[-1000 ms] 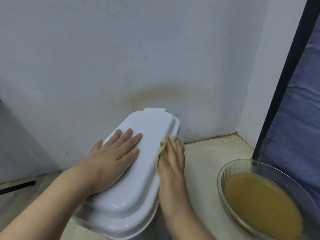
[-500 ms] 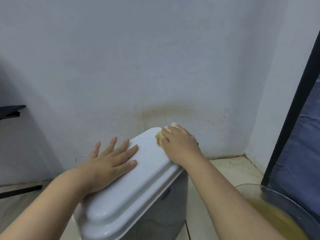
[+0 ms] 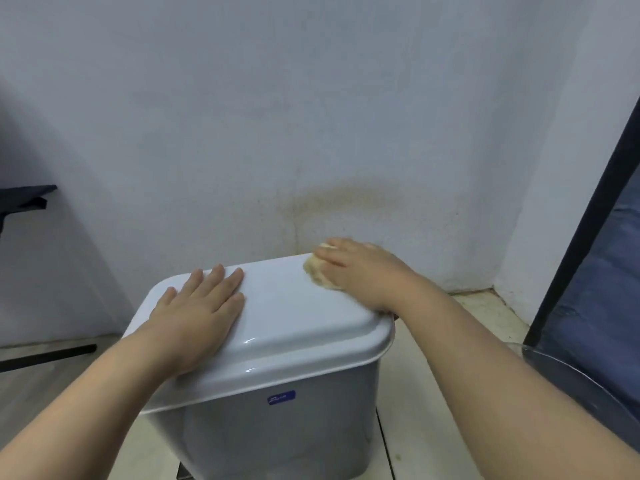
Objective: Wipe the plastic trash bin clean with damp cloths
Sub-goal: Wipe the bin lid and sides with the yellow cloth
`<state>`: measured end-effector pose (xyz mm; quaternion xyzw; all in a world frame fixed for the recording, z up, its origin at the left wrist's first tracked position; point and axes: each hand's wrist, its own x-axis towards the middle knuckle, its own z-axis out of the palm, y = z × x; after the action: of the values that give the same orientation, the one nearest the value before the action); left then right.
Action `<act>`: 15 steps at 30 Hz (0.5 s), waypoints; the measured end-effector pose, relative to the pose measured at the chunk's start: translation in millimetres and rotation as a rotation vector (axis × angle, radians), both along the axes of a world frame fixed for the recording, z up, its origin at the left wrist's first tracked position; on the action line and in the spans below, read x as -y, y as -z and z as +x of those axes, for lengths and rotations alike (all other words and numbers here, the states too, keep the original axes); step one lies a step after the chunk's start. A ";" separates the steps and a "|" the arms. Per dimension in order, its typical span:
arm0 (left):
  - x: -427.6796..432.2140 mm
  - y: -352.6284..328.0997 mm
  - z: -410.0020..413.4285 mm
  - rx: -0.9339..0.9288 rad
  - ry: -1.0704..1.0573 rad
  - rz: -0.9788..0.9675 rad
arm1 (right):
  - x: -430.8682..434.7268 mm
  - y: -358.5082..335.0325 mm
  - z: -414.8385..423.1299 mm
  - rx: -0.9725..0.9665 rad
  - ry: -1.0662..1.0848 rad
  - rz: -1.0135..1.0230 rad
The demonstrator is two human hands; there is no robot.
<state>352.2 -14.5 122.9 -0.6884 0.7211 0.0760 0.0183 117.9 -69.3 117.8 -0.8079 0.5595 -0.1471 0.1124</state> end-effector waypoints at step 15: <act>-3.0 4.9 -76.0 -0.127 0.232 -0.043 | -117.5 133.7 39.7 1.530 0.375 0.019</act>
<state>276.2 -11.5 118.0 -0.5943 0.7971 0.1012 -0.0335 157.7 48.2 -15.9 -0.3735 0.4549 -0.6740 0.4465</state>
